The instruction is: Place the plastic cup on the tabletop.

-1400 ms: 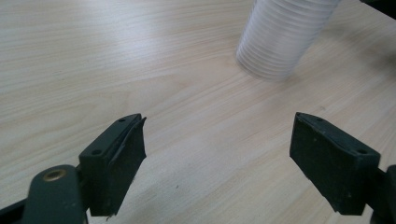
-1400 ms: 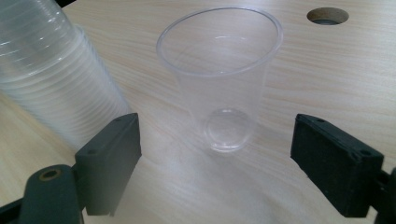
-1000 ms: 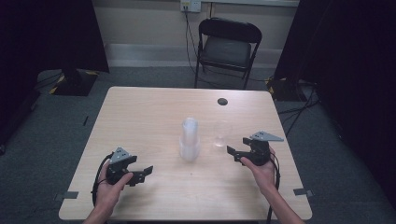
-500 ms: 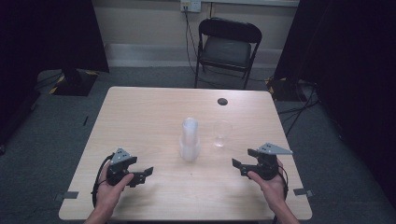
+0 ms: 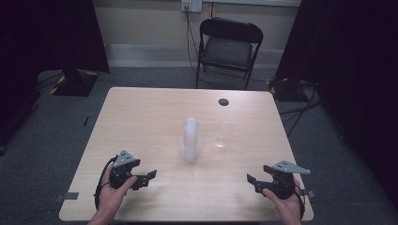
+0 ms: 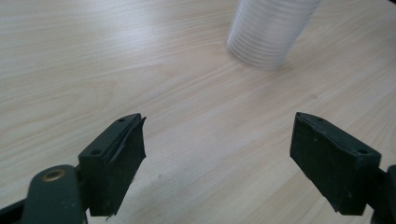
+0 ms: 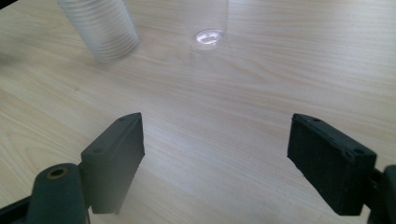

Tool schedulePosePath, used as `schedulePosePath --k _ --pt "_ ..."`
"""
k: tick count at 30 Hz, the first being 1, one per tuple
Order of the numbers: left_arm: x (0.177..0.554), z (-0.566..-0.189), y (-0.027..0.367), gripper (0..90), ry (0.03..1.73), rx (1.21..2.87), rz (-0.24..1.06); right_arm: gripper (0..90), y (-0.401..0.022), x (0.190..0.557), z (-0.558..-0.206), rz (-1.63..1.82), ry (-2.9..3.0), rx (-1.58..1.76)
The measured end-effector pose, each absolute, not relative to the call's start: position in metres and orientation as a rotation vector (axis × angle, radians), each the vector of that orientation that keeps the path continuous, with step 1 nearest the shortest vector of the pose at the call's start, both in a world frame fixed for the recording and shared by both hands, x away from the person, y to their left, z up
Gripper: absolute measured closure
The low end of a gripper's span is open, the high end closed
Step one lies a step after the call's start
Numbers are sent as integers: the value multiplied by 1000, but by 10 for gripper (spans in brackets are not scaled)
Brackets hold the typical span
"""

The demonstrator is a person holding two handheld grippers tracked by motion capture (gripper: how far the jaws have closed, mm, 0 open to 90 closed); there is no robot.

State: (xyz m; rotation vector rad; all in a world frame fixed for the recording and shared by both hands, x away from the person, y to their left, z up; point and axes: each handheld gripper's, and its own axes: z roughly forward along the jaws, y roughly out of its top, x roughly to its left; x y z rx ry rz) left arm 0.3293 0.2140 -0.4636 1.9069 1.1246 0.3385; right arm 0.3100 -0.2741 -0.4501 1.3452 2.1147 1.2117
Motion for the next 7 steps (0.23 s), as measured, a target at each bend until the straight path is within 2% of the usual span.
schedulePosePath --k 7 --pt "329 -464 213 176 1117 1922 352 184 -281 310 -456 1196 2084 1384"
